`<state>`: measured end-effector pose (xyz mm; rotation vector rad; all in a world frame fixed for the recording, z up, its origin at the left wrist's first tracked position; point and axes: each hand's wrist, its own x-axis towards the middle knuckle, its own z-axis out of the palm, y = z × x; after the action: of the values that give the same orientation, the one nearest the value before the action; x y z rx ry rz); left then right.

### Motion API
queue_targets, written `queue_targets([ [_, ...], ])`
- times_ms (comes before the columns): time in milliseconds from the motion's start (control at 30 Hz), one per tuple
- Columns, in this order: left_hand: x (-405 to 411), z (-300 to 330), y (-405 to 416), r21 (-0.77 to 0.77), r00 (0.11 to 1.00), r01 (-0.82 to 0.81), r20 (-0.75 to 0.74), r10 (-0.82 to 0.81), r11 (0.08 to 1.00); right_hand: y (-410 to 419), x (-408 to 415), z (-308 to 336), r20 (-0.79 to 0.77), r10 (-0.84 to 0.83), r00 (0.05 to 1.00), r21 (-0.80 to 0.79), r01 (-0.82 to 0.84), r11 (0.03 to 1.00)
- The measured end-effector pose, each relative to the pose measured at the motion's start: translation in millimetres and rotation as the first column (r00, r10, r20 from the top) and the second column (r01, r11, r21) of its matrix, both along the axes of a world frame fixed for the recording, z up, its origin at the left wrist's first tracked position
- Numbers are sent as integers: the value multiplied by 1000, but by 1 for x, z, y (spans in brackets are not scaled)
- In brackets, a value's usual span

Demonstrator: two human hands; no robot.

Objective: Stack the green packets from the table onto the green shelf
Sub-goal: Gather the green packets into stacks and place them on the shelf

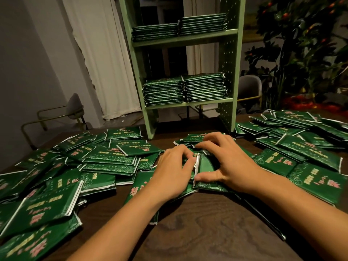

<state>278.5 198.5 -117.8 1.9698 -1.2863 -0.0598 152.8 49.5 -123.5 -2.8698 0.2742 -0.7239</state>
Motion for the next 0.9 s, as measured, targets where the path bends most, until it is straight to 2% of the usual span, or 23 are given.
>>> queue_targets([
  [167,-14,12,9,-155,983,123,-115,-142,980,1,0,0,62,13,998,4,-13,1000],
  [333,-20,16,9,-330,935,145,-263,-238,933,8,7,5,311,51,949,-93,-23,995],
  [400,-22,19,9,-398,880,166,-352,-318,902,12,9,9,417,27,909,-16,-23,1000],
  [467,-22,19,11,-379,872,218,-339,-354,899,15,9,13,482,-15,876,113,-45,993],
  [533,-20,16,11,-292,922,244,-225,-314,925,16,9,15,489,-42,871,184,-56,981],
  [600,-20,13,11,-260,941,241,-173,-290,935,17,9,14,466,-39,884,184,-54,981],
  [900,-13,11,10,-405,954,131,-196,-226,905,6,3,6,312,-32,950,135,-11,991],
])
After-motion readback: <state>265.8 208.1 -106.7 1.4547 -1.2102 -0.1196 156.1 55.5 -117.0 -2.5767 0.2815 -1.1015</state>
